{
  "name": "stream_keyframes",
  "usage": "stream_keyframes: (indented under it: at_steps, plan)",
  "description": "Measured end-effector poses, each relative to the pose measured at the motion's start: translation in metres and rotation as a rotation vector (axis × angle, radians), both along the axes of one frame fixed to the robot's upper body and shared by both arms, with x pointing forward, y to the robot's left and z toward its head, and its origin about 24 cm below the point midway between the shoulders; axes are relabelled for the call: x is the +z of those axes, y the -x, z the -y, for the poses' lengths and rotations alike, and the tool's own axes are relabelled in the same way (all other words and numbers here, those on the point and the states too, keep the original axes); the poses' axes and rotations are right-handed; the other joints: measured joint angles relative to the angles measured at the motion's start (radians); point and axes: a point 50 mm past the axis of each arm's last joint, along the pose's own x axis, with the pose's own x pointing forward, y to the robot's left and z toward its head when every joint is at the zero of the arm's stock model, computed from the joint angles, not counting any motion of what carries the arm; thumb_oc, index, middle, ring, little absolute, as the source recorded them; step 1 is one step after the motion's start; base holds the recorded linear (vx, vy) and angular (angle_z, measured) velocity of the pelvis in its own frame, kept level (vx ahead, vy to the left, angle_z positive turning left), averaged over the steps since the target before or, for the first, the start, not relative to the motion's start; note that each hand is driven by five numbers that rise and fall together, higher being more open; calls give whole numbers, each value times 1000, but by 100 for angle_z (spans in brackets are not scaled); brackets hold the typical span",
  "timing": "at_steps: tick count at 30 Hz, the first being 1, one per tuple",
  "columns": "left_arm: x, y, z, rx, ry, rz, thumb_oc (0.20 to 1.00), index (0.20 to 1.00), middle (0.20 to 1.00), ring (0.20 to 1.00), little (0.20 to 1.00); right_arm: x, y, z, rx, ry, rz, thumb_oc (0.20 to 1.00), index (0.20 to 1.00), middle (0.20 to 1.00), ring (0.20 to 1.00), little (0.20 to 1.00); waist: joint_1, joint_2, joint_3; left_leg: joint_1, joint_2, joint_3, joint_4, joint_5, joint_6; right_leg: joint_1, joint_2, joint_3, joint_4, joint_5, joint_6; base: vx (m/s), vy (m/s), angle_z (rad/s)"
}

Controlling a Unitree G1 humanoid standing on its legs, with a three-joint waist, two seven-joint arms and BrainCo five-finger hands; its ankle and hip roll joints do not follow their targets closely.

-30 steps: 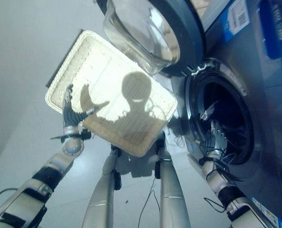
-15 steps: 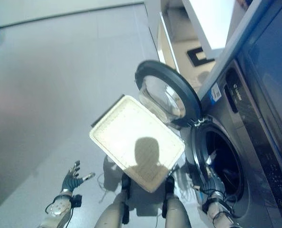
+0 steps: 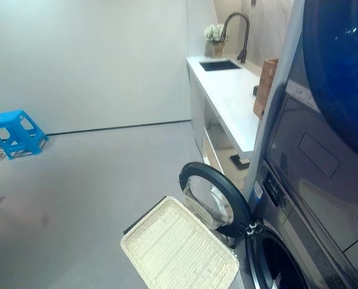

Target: Put the clothes into the washing machine.

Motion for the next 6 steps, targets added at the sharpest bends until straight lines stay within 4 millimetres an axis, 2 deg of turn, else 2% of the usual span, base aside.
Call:
stream_keyframes:
  at_steps: [6]
  plan:
    - [-2,6,1,1,24,-55,1000,1000,1000,1000,1000,-1,7,2,-39,4,-57,1000,1000,1000,1000,1000,0,-3,-26,6,2,1,-1,-2,1,9,2,-3,0,-6,-3,24,-4,3]
